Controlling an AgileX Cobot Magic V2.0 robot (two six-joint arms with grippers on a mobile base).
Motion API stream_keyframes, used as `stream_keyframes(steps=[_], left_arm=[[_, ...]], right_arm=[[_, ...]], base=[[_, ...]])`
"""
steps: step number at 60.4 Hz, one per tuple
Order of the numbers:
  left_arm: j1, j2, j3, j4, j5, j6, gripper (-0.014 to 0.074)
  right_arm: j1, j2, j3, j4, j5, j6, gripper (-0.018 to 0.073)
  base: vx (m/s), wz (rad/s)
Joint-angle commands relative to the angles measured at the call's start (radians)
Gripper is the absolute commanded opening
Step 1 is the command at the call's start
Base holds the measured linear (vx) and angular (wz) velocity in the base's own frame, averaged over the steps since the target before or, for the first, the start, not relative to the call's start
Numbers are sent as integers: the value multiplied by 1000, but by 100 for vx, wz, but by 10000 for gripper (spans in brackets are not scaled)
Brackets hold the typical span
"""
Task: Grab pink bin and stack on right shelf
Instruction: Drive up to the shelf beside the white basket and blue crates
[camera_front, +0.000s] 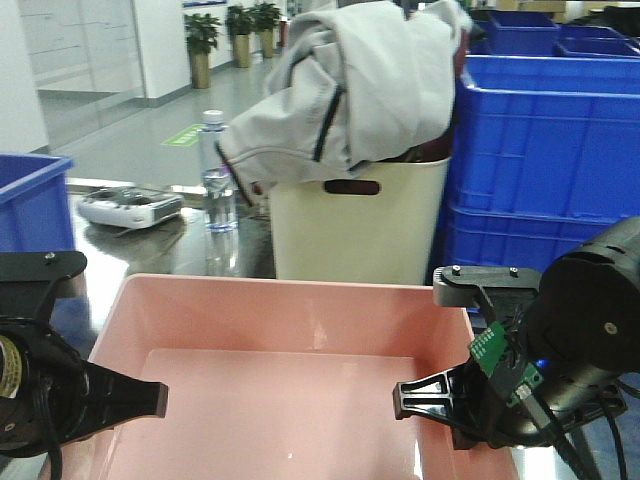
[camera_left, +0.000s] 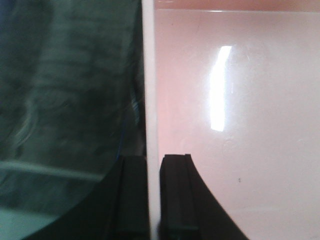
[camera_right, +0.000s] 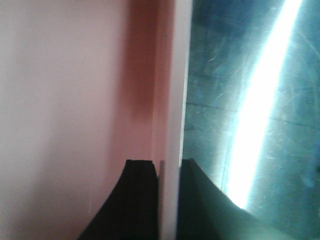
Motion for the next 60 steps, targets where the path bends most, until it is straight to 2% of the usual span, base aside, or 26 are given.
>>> stream_keyframes(steps=[1,31,60], left_arm=[[1,-36,-32,71,-35,-6,94],[1,-36,-32,71,-35,-6,94],[1,-36,-32,71,-35,-6,94]], right_arm=[[-6,-40,-26,-80,-5,-11,49],[-6,-40,-26,-80,-5,-11,49],[-6,-40,-26,-80,-4,-11,49]], base=[[16,-36],[13,-27],[5,-12]])
